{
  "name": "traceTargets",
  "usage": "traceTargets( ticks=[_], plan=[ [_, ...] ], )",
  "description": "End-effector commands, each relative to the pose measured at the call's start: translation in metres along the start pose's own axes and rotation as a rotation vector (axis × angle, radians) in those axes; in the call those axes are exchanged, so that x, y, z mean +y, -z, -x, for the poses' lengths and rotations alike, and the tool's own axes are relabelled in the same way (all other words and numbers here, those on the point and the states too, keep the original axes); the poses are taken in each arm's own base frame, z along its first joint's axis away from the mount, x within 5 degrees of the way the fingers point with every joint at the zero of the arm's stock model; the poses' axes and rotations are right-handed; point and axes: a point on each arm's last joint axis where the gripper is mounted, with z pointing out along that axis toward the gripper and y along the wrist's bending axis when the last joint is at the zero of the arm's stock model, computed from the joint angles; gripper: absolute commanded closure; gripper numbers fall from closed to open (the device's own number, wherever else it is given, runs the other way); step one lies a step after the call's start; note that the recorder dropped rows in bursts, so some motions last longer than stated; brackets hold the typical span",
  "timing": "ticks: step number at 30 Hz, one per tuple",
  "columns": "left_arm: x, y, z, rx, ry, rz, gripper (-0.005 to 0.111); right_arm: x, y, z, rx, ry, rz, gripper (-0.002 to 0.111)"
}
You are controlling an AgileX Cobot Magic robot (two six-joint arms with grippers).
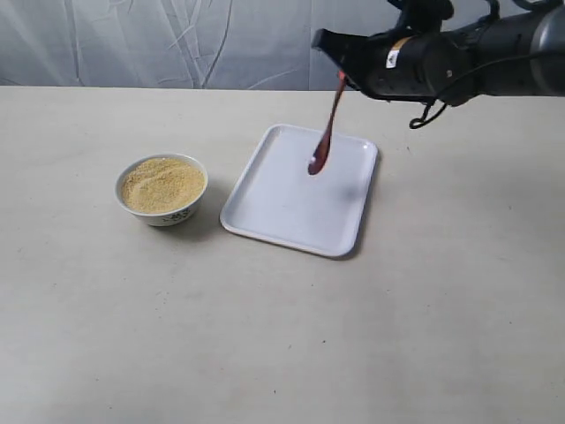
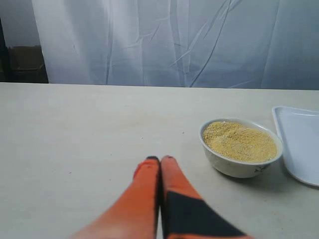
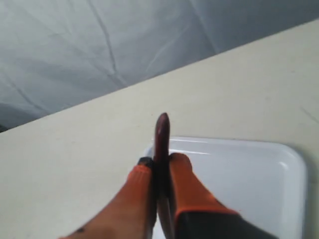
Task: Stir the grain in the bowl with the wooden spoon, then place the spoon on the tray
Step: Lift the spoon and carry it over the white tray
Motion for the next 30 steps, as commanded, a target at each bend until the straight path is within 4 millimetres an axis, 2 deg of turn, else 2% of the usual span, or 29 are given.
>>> traceTargets(
  ticks=[1,3,10,12,14,17,19,21,23,24,25,27,30],
  plan=[
    [0.000,0.000,-0.001,-0.008,0.001,0.001,0.107,-0.017,0.000,0.007,0.030,-0.015,-0.070,0.109],
    [0.000,0.000,-0.001,-0.008,0.001,0.001,0.107,-0.016,0.001,0.008,0.022,0.072,-0.061,0.109],
    [0.000,0.000,-0.001,-0.008,0.001,0.001,0.107,0.006,0.001,-0.002,0.016,0.612,0.004,0.109],
    [0.000,0.000,-0.001,-0.008,0.001,0.001,0.107,0.012,0.002,-0.006,0.023,0.655,0.017,0.109],
    [0.000,0.000,-0.001,-0.008,0.001,0.001,0.107,0.016,0.002,-0.008,0.013,0.633,0.031,0.109],
    [0.000,0.000,-0.001,-0.008,-0.001,0.001,0.107,0.020,0.003,-0.004,0.038,0.474,0.030,0.109],
    [0.000,0.000,-0.001,-0.008,-0.001,0.001,0.107,0.021,0.005,0.006,0.121,0.397,0.007,0.109],
    [0.000,0.000,-0.001,-0.008,-0.001,0.001,0.107,0.022,0.009,0.020,0.227,0.413,0.014,0.109],
    [0.000,0.000,-0.001,-0.008,-0.001,0.001,0.107,0.027,0.012,0.032,0.328,0.425,0.110,0.109],
    [0.000,0.000,-0.001,-0.008,-0.001,0.001,0.107,0.030,0.014,0.045,0.382,0.369,0.269,0.109],
    [0.000,0.000,-0.001,-0.008,0.001,0.001,0.107,0.028,0.012,0.049,0.380,0.327,0.317,0.109],
    [0.000,0.000,-0.001,-0.008,0.001,0.001,0.107,0.013,0.001,0.060,0.328,0.190,0.394,0.109],
    [0.000,0.000,-0.001,-0.008,0.001,0.001,0.107,-0.006,-0.019,0.051,0.366,0.131,0.394,0.109]
  ],
)
